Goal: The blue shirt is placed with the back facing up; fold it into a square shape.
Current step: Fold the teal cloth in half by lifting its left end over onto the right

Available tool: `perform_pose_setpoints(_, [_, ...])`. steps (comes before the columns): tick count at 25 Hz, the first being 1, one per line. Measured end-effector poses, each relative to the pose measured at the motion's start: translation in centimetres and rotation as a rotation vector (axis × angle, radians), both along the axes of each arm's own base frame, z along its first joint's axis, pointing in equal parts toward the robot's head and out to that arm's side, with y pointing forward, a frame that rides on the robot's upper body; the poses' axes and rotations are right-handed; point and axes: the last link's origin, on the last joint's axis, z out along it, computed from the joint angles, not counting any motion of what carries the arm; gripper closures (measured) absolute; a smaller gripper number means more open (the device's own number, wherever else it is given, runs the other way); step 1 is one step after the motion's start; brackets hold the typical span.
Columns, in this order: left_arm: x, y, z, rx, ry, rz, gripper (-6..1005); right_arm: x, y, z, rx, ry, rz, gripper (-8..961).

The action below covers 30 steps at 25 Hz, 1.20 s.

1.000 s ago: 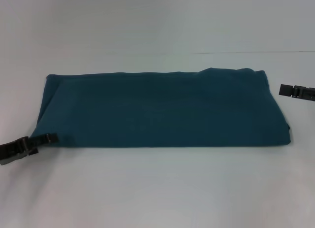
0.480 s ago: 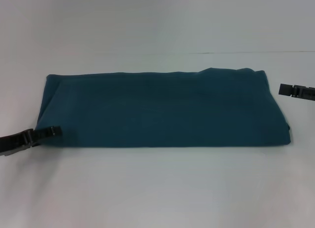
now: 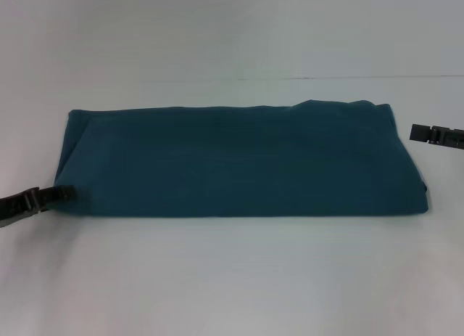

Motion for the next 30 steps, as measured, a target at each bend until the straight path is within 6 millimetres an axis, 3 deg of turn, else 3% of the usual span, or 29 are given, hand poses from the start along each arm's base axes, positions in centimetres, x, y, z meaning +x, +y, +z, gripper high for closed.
perform_pose_setpoints(13, [0.2,0.3,-0.1,-0.004,0.004,-0.006,646,-0.1,0.0,0.1,0.01,0.006,0.007,35])
perform_pose_setpoints(18, [-0.1,0.2,0.2,0.006,0.012,0.002,875,-0.1,0.0,-0.1,0.009,0.009,0.008,36])
perform_pose_setpoints(24, [-0.7,0.1,1.5,0.036,0.041,0.013,956,-0.5,0.2,-0.5,0.021,0.034,0.011,37])
perform_pose_setpoints(30, [-2.2,-0.6,4.2,0.092,0.084,0.056,944,-1.0,0.4,-1.2,0.025,0.058,0.013,38])
